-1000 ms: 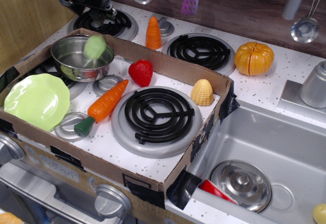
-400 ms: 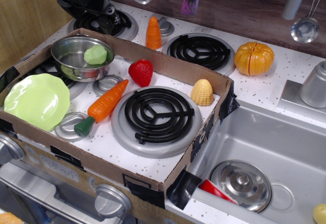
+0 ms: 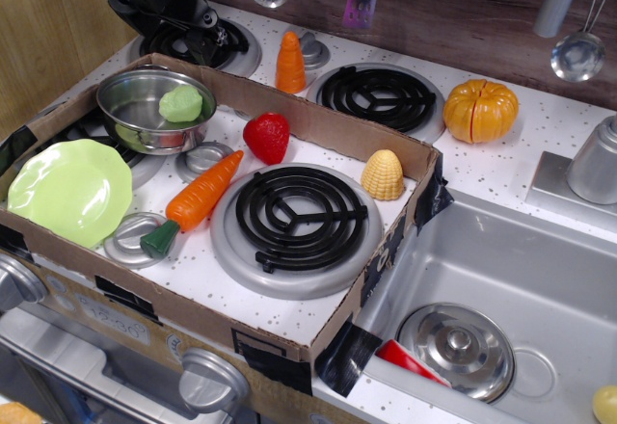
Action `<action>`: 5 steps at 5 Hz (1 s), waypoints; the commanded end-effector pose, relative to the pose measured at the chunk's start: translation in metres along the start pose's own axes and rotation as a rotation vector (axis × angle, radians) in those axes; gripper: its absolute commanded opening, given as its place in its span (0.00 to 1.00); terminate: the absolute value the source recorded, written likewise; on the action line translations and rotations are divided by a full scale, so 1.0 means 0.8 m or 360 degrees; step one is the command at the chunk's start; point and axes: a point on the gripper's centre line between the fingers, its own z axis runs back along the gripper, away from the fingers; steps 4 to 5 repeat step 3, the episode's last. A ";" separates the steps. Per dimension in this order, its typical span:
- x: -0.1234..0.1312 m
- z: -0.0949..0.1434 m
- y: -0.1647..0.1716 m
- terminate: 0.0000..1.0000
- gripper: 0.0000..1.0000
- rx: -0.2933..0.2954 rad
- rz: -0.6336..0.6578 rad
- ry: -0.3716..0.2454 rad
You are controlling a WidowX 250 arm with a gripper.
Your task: Put broccoli in pot
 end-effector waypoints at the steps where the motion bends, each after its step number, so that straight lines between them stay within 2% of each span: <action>1: 0.026 0.031 0.009 0.00 1.00 0.0051 -0.0004 -0.0121; 2: 0.026 0.031 0.009 0.00 1.00 0.0051 -0.0004 -0.0121; 3: 0.026 0.031 0.009 1.00 1.00 0.0051 -0.0004 -0.0121; 5: 0.026 0.031 0.009 1.00 1.00 0.0051 -0.0004 -0.0121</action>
